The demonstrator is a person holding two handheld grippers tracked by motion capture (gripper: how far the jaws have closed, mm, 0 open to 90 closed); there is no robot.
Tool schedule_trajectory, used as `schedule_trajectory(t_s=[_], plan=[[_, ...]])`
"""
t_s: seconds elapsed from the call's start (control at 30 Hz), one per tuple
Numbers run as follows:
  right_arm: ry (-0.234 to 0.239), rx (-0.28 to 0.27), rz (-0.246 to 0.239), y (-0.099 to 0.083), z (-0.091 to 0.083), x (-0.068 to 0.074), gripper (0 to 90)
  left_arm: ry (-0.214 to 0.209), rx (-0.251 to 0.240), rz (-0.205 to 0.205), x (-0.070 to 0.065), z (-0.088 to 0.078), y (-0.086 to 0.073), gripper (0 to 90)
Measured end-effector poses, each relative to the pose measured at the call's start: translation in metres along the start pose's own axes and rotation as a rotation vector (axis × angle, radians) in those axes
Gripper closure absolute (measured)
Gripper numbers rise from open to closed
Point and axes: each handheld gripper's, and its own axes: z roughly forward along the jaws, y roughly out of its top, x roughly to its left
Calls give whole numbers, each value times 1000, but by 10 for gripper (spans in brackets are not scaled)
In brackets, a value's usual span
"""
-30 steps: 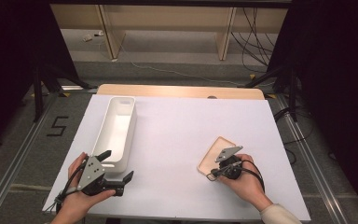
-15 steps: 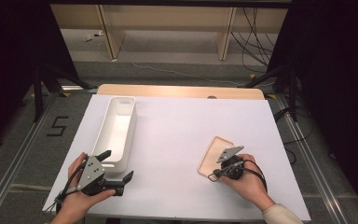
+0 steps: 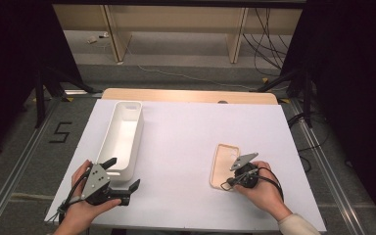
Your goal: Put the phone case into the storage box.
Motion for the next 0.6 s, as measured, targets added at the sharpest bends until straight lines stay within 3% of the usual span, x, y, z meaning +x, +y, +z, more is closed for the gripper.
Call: schedule_trajectory(t_s=[0.6], plan=[[-2,8,21,-2,-1,-2,900,-5,-2,11,0,0,0,5]])
